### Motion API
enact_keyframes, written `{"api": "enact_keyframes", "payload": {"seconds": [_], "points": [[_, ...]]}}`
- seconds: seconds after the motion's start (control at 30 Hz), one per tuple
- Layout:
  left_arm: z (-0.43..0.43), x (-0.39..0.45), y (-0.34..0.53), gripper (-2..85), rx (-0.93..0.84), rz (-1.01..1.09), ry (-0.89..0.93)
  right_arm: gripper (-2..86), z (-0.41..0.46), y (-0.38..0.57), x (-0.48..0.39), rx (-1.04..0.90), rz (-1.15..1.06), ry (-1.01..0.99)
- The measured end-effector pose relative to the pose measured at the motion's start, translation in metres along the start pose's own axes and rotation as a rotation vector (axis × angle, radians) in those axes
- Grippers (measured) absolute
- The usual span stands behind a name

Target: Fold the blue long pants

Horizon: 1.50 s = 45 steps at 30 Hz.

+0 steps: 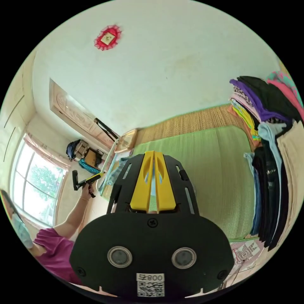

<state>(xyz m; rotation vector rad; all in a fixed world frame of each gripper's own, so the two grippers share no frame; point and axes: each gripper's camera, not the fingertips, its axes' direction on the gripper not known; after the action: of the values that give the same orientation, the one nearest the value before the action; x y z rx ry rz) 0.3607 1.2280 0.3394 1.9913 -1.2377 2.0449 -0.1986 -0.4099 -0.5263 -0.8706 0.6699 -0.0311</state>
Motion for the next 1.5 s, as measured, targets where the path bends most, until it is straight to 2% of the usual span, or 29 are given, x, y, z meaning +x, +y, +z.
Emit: {"api": "enact_keyframes", "payload": {"seconds": [0.17, 0.23, 0.3, 0.4, 0.47, 0.6, 0.67, 0.73, 0.9, 1.07, 1.3, 1.4, 1.5], "points": [[0.099, -0.074, 0.091, 3.1, -0.158, -0.103, 0.109, 3.6, 0.094, 0.047, 0.017, -0.143, 0.064, 0.084], [0.14, -0.12, 0.133, 4.6, -0.225, -0.229, 0.225, 5.9, 0.131, 0.064, 0.011, -0.208, 0.084, 0.098], [0.165, -0.149, 0.157, 6.3, -0.251, -0.312, 0.258, 6.9, 0.17, 0.076, -0.004, -0.288, 0.069, 0.136], [0.197, -0.189, 0.176, 9.1, -0.259, -0.396, 0.312, 8.9, 0.234, 0.088, -0.043, -0.399, -0.021, 0.21], [0.214, -0.211, 0.179, 10.4, -0.243, -0.443, 0.344, 9.9, 0.287, 0.094, -0.078, -0.512, -0.136, 0.329], [0.257, -0.266, 0.184, 11.9, -0.168, -0.596, 0.439, 11.8, 0.354, 0.105, -0.123, -0.658, -0.268, 0.386], [0.279, -0.287, 0.188, 11.9, -0.159, -0.671, 0.472, 12.2, 0.392, 0.115, -0.14, -0.736, -0.332, 0.498], [0.306, -0.311, 0.195, 10.4, -0.14, -0.773, 0.537, 11.8, 0.404, 0.117, -0.153, -0.721, -0.367, 0.535], [0.339, -0.343, 0.208, 3.1, -0.151, -0.866, 0.525, 7.5, 0.415, 0.109, -0.171, -0.716, -0.342, 0.513], [0.333, -0.367, 0.231, 1.5, -0.077, -0.852, 0.565, 4.5, 0.403, 0.093, -0.179, -0.72, -0.275, 0.419], [0.248, -0.39, 0.241, 0.8, 0.141, -0.704, 0.692, 3.7, 0.295, 0.037, -0.179, -0.481, -0.128, 0.189], [0.194, -0.394, 0.245, 0.8, 0.258, -0.624, 0.701, 3.8, 0.238, 0.005, -0.17, -0.363, -0.095, 0.215], [0.152, -0.405, 0.258, 0.8, 0.352, -0.6, 0.683, 3.5, 0.21, -0.025, -0.149, -0.326, -0.044, 0.336]]}}
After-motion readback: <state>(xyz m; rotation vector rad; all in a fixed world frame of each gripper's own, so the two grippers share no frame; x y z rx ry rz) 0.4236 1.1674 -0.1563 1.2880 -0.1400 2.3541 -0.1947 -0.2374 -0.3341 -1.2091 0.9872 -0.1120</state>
